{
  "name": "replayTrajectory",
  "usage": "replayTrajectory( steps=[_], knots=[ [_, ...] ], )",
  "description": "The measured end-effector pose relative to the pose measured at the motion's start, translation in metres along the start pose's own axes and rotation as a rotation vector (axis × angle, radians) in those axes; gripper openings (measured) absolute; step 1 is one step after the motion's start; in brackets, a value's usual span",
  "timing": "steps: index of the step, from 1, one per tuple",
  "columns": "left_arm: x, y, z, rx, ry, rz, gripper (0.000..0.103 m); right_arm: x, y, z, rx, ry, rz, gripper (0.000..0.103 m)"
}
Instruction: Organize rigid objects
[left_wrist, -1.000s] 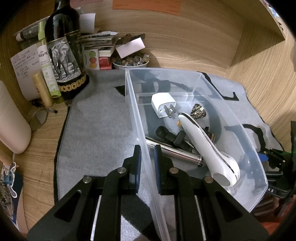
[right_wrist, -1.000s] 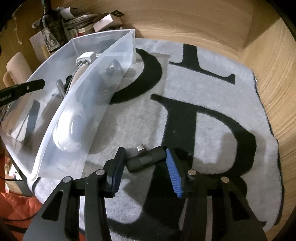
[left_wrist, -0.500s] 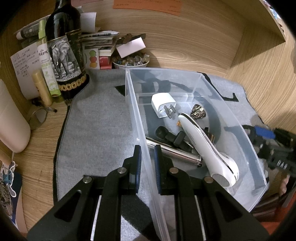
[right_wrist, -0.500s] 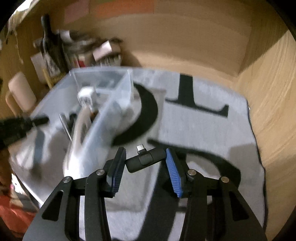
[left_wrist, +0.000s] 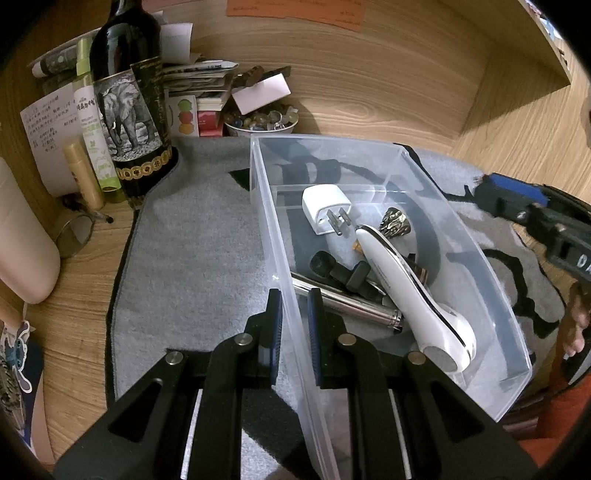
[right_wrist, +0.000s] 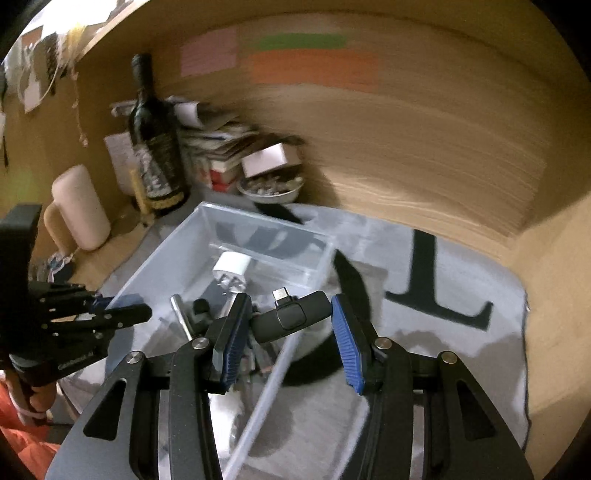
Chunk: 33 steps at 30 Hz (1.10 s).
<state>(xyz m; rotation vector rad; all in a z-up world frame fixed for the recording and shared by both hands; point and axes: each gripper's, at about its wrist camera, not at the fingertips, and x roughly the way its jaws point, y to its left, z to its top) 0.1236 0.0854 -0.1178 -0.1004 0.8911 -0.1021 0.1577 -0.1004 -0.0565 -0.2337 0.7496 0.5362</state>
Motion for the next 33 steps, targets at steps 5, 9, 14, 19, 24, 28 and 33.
replayTrajectory(
  steps=[5, 9, 14, 19, 24, 28, 33],
  knots=[
    [0.0, 0.0, 0.0, -0.001, 0.0, -0.002, 0.013, 0.018, 0.014, -0.001, -0.048, 0.04, 0.019, 0.041],
    [-0.001, 0.0, 0.0, -0.003, 0.0, -0.003, 0.014, 0.03, 0.019, -0.003, -0.066, 0.073, 0.037, 0.041],
    [-0.001, 0.001, -0.001, -0.003, 0.001, -0.003, 0.014, 0.033, 0.023, -0.004, -0.074, 0.071, 0.015, 0.041],
    [-0.003, 0.001, 0.0, -0.001, -0.004, 0.002, 0.013, 0.025, 0.021, -0.003, -0.065, 0.042, 0.021, 0.053],
    [-0.013, -0.001, 0.005, 0.006, -0.035, 0.026, 0.014, 0.011, 0.018, -0.002, -0.059, -0.001, 0.026, 0.066],
    [-0.021, -0.002, 0.01, -0.006, -0.064, 0.045, 0.047, -0.006, 0.016, -0.002, -0.052, -0.052, 0.025, 0.072],
    [-0.048, -0.012, 0.014, -0.004, -0.161, 0.059, 0.069, -0.036, 0.01, -0.005, -0.037, -0.132, 0.007, 0.083]
  ],
)
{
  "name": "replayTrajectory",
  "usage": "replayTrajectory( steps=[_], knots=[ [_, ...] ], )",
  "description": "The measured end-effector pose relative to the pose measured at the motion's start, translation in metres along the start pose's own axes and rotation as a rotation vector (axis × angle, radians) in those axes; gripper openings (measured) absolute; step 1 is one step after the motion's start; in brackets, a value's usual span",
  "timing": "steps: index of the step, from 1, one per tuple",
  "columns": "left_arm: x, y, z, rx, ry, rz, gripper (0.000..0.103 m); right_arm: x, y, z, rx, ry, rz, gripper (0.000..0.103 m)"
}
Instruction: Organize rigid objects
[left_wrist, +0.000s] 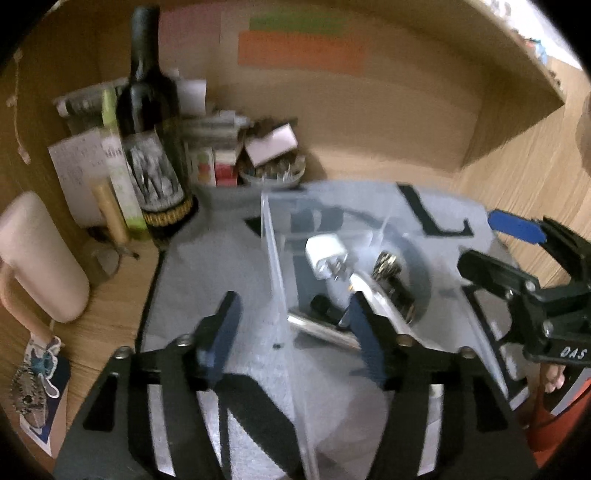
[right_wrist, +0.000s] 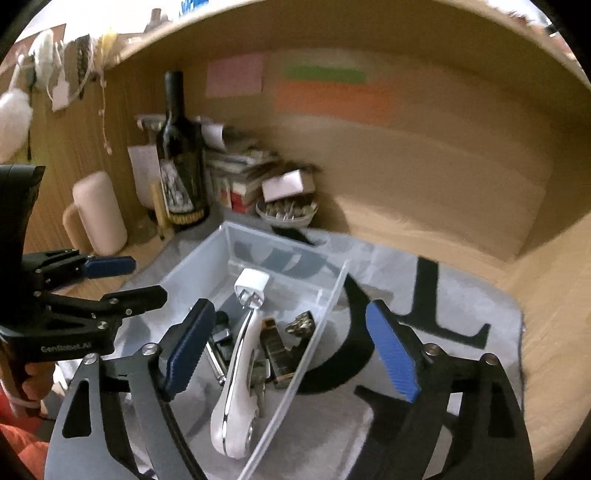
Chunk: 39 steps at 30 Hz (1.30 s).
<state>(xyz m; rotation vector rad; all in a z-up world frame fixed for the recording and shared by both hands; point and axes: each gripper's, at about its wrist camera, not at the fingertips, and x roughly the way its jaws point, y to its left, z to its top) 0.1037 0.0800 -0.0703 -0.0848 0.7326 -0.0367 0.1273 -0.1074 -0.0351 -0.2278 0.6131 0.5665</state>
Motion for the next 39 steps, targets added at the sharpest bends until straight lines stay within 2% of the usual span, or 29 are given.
replayTrajectory(
  steps=[3, 5, 7, 12, 20, 28, 39],
  knots=[
    [-0.022, -0.008, 0.004, 0.003, -0.089, 0.004, 0.083, -0.018, -0.003, 0.0, 0.014, -0.046, -0.015, 0.091],
    [-0.036, -0.013, 0.005, 0.002, -0.146, 0.004, 0.088, -0.031, -0.006, -0.001, 0.024, -0.076, -0.026, 0.097],
    [-0.052, -0.021, 0.005, 0.007, -0.209, 0.009, 0.097, -0.047, -0.008, -0.003, 0.032, -0.122, -0.048, 0.103],
    [-0.088, -0.038, -0.001, 0.016, -0.357, 0.031, 0.102, -0.077, -0.011, -0.009, 0.044, -0.206, -0.087, 0.103],
    [-0.127, -0.056, -0.016, 0.01, -0.482, 0.008, 0.103, -0.11, -0.015, -0.023, 0.086, -0.297, -0.122, 0.103],
    [-0.137, -0.067, -0.025, 0.036, -0.509, 0.004, 0.103, -0.125, -0.018, -0.032, 0.128, -0.331, -0.13, 0.103],
    [-0.136, -0.068, -0.027, 0.039, -0.493, 0.003, 0.103, -0.127, -0.021, -0.037, 0.154, -0.328, -0.132, 0.103]
  ],
)
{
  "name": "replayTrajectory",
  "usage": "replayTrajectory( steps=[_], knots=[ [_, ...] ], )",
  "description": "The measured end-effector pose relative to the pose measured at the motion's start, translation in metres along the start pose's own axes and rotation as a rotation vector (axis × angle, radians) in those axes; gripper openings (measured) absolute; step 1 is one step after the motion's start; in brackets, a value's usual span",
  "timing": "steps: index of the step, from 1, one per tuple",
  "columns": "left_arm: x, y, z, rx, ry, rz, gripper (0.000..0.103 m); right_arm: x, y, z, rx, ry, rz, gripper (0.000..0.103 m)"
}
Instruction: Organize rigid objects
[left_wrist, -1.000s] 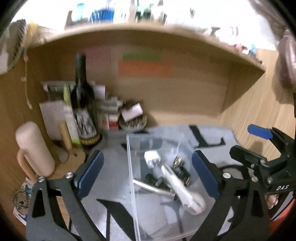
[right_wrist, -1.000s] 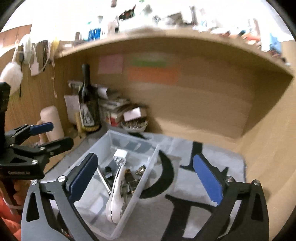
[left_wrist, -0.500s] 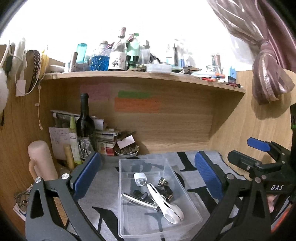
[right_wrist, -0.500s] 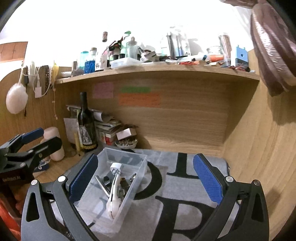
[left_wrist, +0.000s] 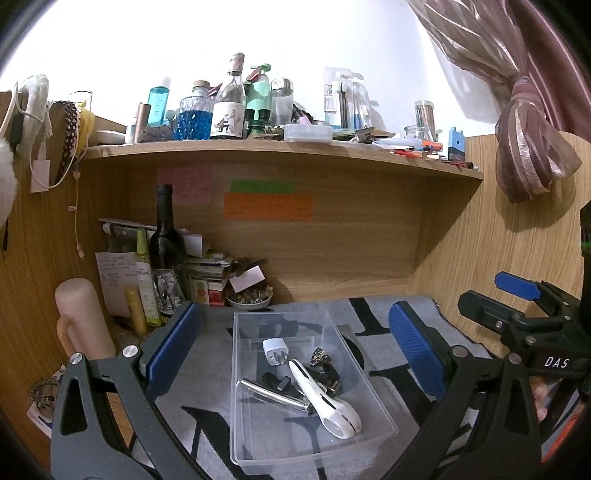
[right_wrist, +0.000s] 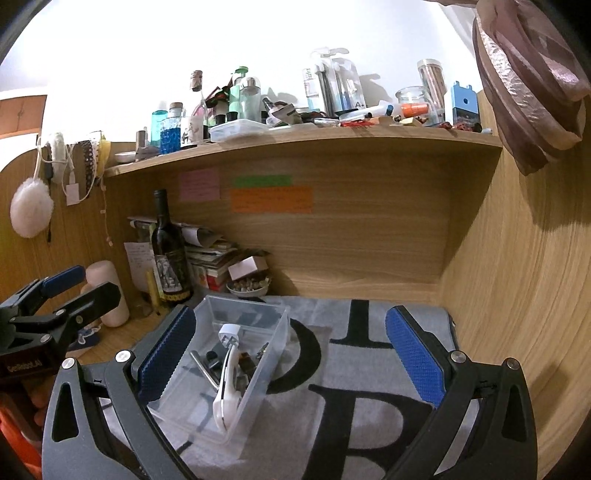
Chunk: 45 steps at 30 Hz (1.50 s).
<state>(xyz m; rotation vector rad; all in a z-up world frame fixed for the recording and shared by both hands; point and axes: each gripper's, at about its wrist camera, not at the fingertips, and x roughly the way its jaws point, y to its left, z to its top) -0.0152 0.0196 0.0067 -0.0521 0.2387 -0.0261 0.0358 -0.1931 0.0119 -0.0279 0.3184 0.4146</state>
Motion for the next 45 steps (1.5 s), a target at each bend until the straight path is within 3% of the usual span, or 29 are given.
replayTrajectory(
  steps=[45],
  knots=[
    [0.0009, -0.0038, -0.0019, 0.003, 0.007, -0.006, 0.103, -0.0038, -0.0013, 0.002, -0.02, -0.012, 0.02, 0.103]
  ],
)
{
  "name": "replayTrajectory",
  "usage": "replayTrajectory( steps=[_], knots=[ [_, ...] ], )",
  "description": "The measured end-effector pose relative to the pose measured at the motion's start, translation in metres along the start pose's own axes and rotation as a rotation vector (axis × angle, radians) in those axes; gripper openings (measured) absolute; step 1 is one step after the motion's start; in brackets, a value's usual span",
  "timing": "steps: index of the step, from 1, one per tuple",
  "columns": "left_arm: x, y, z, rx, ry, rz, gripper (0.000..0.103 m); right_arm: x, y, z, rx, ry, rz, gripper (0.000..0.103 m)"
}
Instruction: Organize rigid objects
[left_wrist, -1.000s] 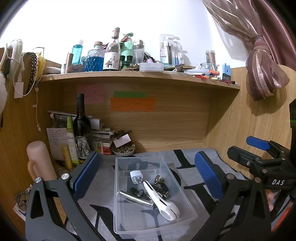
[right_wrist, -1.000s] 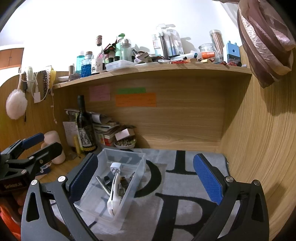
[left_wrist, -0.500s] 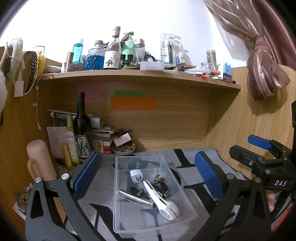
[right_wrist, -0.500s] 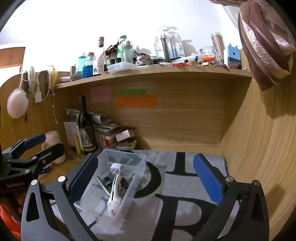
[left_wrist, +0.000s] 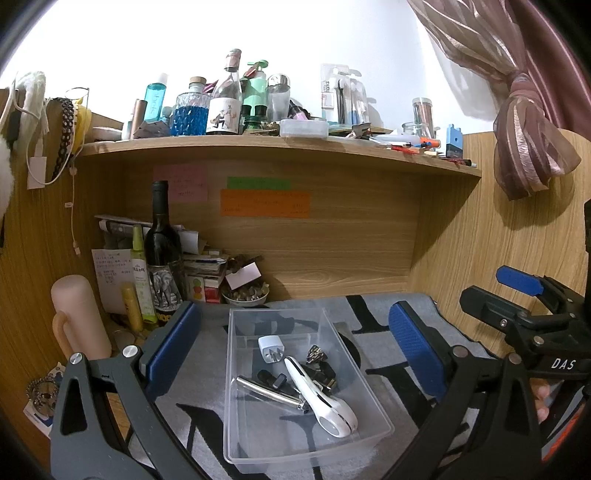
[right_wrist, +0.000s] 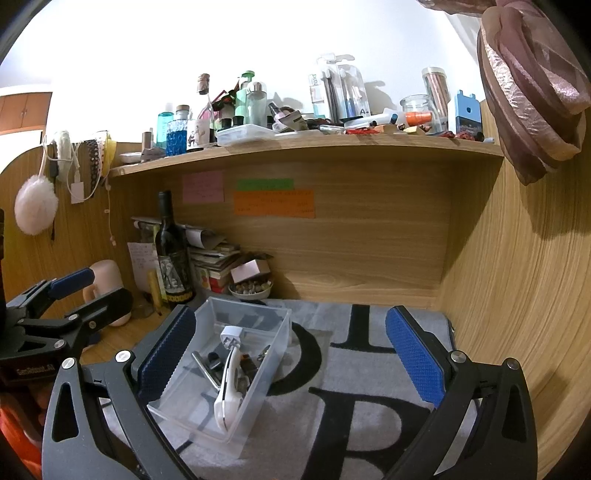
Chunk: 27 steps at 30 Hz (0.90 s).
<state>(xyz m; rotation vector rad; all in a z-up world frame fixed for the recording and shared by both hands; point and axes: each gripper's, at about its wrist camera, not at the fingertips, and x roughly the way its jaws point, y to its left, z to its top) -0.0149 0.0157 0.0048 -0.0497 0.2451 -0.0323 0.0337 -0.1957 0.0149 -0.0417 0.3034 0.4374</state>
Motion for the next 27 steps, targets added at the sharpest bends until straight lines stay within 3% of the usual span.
replayTrajectory(
  steps=[14, 27],
  knots=[
    [0.004, 0.001, -0.003, -0.008, 0.003, -0.005, 0.103, 0.0, 0.001, 0.0, -0.005, 0.002, 0.0, 0.103],
    [0.012, 0.001, -0.001, -0.021, 0.034, -0.058, 0.103, 0.012, -0.007, 0.0, -0.028, 0.022, 0.014, 0.103]
  ],
)
